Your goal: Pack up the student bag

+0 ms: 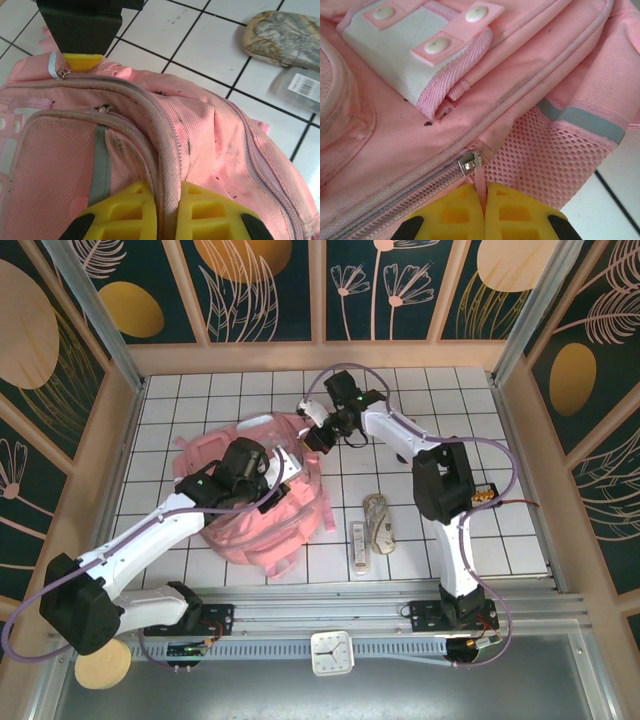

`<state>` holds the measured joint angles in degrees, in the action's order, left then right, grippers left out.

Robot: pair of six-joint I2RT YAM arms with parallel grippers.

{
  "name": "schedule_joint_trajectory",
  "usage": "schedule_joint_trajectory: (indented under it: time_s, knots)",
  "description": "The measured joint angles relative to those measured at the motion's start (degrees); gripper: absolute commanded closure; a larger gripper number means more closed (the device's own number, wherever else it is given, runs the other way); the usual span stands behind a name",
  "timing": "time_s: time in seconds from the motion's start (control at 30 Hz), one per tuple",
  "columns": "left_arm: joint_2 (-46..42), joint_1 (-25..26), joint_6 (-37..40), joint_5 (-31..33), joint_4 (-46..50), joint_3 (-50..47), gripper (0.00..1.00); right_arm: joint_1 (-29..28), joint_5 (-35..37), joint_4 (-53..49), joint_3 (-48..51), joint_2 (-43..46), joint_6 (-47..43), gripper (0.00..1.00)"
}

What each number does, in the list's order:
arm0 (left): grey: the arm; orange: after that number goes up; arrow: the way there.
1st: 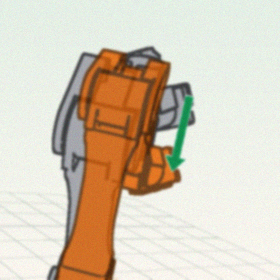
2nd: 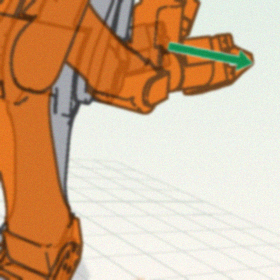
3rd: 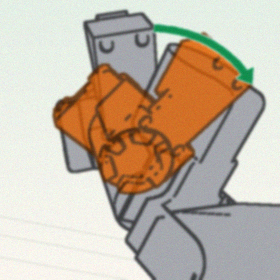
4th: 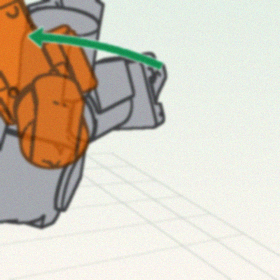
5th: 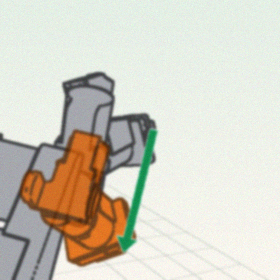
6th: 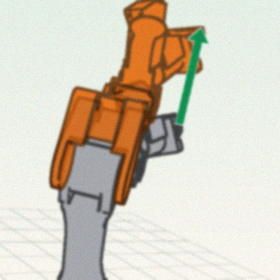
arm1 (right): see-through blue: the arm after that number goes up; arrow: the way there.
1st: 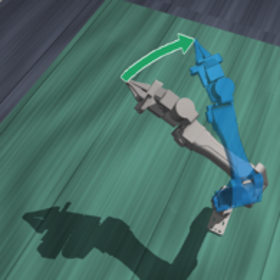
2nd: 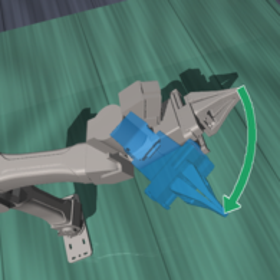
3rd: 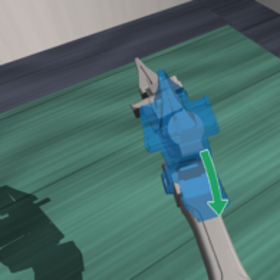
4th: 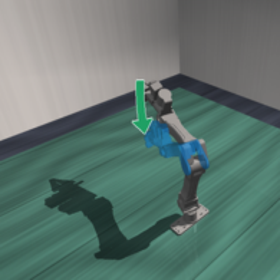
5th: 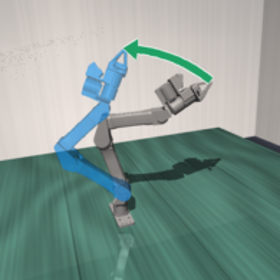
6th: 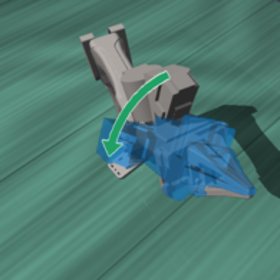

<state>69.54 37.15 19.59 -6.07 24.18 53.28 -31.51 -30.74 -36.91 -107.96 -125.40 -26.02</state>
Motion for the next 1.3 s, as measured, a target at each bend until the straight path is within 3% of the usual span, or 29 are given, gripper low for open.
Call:
schedule_joint_trajectory:
  time_s: [0.03,0.07,0.1,0.13,0.2,0.33,0.47,0.57,0.7,0.93,1.1,1.3]
  knots:
    - [0.0,-0.1,-0.2,0.5,-0.1,0.0,1.00,0.0,-0.5,0.0,-0.8,-0.5,0.3,1.00]
    - [0.1,-0.1,-0.3,0.7,-0.3,0.0,1.00,0.0,-0.6,0.0,-1.1,-0.7,0.6,0.93]
    - [0.2,-0.1,-0.5,0.9,-0.6,0.0,1.00,0.0,-0.7,0.0,-1.3,-0.7,1.3,0.73]
    - [0.4,-0.1,-0.7,0.8,-0.8,0.0,0.78,0.1,-0.3,0.3,-1.4,-0.7,2.1,0.58]
    - [0.9,0.1,-1.5,-0.1,-0.6,0.0,0.41,1.0,2.7,2.6,-1.3,-0.7,3.4,0.41]
    - [1.4,1.4,-4.2,-2.6,-2.1,0.3,0.22,5.7,6.6,5.5,2.0,2.3,7.6,0.26]
    - [-1.0,1.2,-9.2,-0.6,-4.7,0.3,0.08,10.3,6.4,5.0,3.6,6.9,15.6,0.15]
    - [-3.5,-0.9,-17.4,2.0,-4.7,1.0,0.08,12.3,1.8,5.0,3.4,9.5,24.0,0.14]
    - [-3.4,-7.4,-33.6,3.5,-2.6,4.1,0.08,11.4,-5.2,4.9,3.1,10.1,32.7,0.15]
    - [-6.2,-12.3,-57.4,3.8,3.8,2.1,0.10,5.7,-9.9,2.7,3.6,10.1,34.8,0.18]
    - [-11.4,-14.4,-68.7,5.4,10.5,-1.0,0.13,2.9,-9.4,6.7,9.9,10.9,29.8,0.24]
    - [-13.1,-17.6,-75.7,5.1,15.5,-6.5,0.13,-1.4,-11.4,12.8,20.9,14.7,12.2,0.30]
